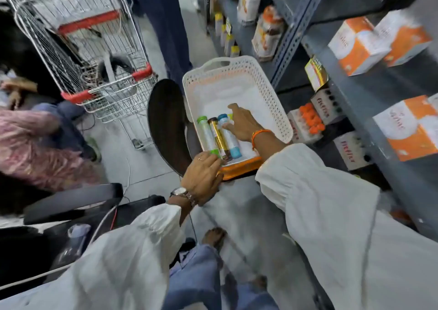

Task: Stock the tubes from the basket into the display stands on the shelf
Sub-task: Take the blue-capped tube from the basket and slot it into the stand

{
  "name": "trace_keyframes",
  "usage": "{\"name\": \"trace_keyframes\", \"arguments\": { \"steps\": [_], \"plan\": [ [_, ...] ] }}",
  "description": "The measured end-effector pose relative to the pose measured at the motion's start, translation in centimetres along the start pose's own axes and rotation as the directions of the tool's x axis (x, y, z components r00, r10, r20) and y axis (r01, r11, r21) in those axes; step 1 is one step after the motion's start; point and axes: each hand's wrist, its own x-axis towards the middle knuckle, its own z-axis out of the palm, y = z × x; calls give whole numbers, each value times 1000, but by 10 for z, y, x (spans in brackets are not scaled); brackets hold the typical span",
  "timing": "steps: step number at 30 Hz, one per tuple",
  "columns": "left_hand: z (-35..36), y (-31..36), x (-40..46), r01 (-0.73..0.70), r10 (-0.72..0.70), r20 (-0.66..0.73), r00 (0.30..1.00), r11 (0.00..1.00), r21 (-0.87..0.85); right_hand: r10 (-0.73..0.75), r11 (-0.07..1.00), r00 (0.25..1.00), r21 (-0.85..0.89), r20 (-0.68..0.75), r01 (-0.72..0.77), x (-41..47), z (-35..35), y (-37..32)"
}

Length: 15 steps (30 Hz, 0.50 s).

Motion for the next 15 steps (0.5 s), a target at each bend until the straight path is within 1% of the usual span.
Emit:
{"name": "trace_keyframes", "arguments": {
  "steps": [2, 6, 8, 12, 15],
  "plan": [
    [2, -7, 4, -17, 17, 35, 999, 1000, 24, 14, 1000, 1000, -5, 18, -14, 6, 2, -3],
    [2, -15, 5, -18, 13, 167, 986, 999, 29, 30, 999, 999, -29, 46, -29, 18, 8, -2],
    [1, -14, 5, -11, 7, 183, 983, 1000, 17, 32, 999, 997, -27, 65, -30, 22, 7, -2],
    [-1, -10, 4, 9, -9, 167, 986, 1000, 2, 65, 997, 997, 43, 42, -67, 23, -5, 2],
    [-6, -5, 5, -15, 14, 84, 996, 1000, 0, 64, 991, 998, 119, -14, -62, 12, -24, 6]
  ]
}}
